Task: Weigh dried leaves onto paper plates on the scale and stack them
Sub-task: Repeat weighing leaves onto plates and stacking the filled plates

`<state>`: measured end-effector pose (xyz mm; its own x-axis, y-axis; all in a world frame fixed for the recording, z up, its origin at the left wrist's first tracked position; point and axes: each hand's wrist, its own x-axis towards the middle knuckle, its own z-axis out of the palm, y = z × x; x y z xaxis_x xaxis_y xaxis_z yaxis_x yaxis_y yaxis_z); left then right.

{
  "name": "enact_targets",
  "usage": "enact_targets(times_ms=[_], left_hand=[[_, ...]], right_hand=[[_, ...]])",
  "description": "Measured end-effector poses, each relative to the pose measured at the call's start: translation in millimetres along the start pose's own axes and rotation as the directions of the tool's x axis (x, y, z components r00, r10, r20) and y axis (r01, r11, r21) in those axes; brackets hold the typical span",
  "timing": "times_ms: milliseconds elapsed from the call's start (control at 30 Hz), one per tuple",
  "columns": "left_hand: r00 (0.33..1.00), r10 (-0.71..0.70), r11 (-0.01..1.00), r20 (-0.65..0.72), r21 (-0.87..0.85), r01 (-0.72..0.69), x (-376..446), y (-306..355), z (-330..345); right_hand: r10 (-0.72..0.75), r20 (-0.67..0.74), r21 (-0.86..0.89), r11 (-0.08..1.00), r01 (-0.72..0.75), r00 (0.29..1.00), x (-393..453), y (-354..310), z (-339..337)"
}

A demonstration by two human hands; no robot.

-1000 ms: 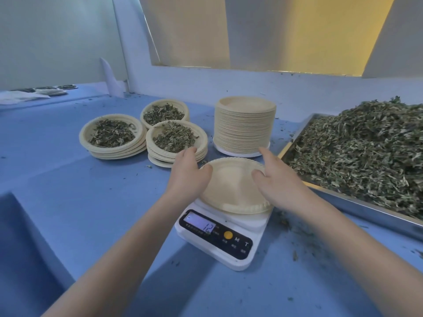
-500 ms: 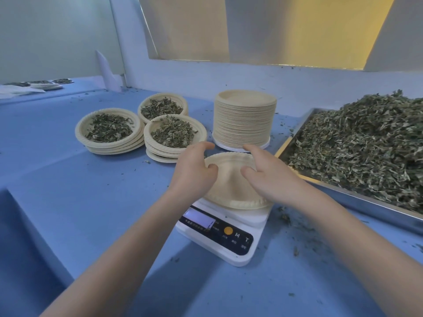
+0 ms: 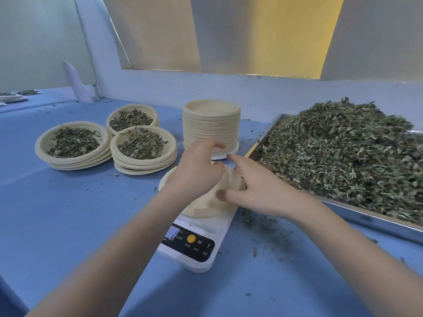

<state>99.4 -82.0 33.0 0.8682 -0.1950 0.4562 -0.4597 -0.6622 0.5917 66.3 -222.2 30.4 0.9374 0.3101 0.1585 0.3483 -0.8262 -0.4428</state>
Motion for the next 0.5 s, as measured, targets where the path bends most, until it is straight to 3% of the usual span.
enact_targets(times_ms=[133, 300, 500], left_hand=[[0.989, -0.12, 0.992, -0.081, -0.048, 0.116, -4, -13, -9], [0.95, -0.25, 0.963, -0.188, -0.146, 0.225, -10, -36, -25], [0.886, -0.371, 0.908, -0.28, -0.31, 0.282, -18, -51, -31]], right_hand=[[-0.043, 0.101, -0.194, 0.979, 0.062, 0.994, -9, -1, 17], [-0.071, 0.19, -0.231, 0.966, 0.115, 0.979, -8, -5, 32], [0.066, 0.277, -0.372, 0.927, 0.044, 0.958, 4, -19, 30]])
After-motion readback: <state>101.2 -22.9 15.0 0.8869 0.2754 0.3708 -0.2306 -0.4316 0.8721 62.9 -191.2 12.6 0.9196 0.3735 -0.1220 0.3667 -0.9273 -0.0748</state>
